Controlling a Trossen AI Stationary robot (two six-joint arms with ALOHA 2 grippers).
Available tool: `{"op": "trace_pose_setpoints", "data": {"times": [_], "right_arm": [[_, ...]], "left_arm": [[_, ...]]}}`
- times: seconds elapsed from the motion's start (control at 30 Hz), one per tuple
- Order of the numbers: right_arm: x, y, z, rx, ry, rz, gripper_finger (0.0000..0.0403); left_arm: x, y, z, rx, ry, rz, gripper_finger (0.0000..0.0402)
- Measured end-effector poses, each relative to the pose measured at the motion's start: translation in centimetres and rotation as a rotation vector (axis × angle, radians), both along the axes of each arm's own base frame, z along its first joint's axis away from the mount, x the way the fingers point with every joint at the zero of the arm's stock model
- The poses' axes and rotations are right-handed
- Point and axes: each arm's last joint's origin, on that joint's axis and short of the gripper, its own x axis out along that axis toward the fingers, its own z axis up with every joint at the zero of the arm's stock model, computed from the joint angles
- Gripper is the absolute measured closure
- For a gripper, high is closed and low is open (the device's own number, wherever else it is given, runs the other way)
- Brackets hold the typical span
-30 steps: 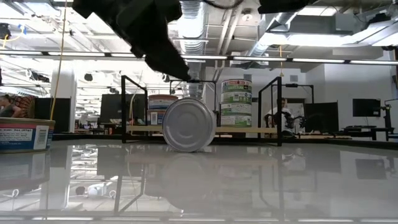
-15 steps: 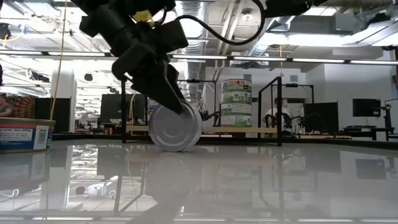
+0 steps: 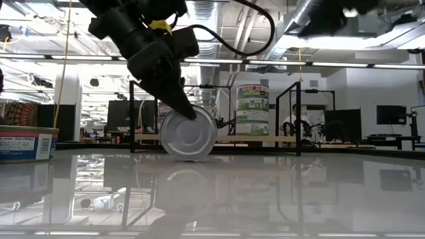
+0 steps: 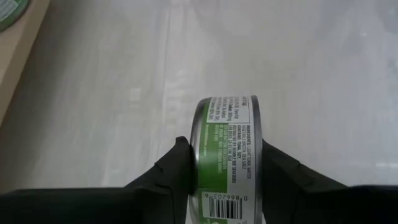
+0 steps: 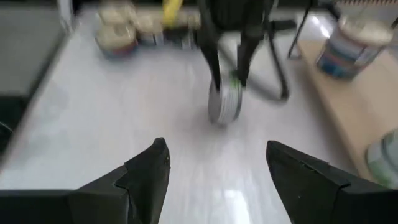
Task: Stack canned seafood by type on shelf
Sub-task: Stack the green tuna can on top of the green tuna can on the shelf
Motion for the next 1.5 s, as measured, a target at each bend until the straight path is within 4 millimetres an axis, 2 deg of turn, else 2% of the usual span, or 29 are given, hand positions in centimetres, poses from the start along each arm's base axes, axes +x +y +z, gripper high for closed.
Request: {"op": "trace_pose_setpoints", "data": {"times": [0.17,0.27,0.5,0.87,1.0,1.23,1.5], "right_arm": [[1.1,0.2,-3.3,-0.037,0.095,-0.014,0.0111],[1.8,-0.1,-4.1,-0.035,0.089,-0.034,0.0111],[3.0,-1.1,-3.8,-0.05,0.023,-0.057,0.0111],[4.3,-3.7,-3.0,0.03,-0.068,-0.084,0.0111],[4.1,-4.5,-1.5,0.023,-0.04,-0.116,0.0111],[1.7,-6.1,3.6,-0.048,-0.119,-0.256,0.0111],[-1.1,-7.4,6.0,-0.074,-0.218,-0.324,0.0111]], "left_arm": [[0.7,0.0,1.1,-0.015,-0.131,-0.003,0.0272],[1.0,-0.1,2.3,-0.006,-0.231,-0.017,0.0271],[1.4,-0.2,4.7,0.053,-0.431,-0.055,0.0269],[1.9,0.6,6.5,0.042,-0.623,0.004,0.0268],[2.0,1.9,6.8,-0.019,-0.672,0.088,0.0268],[1.9,5.3,7.2,-0.187,-0.733,0.198,0.0267],[1.2,9.9,8.1,-0.327,-0.868,0.37,0.0267]]}}
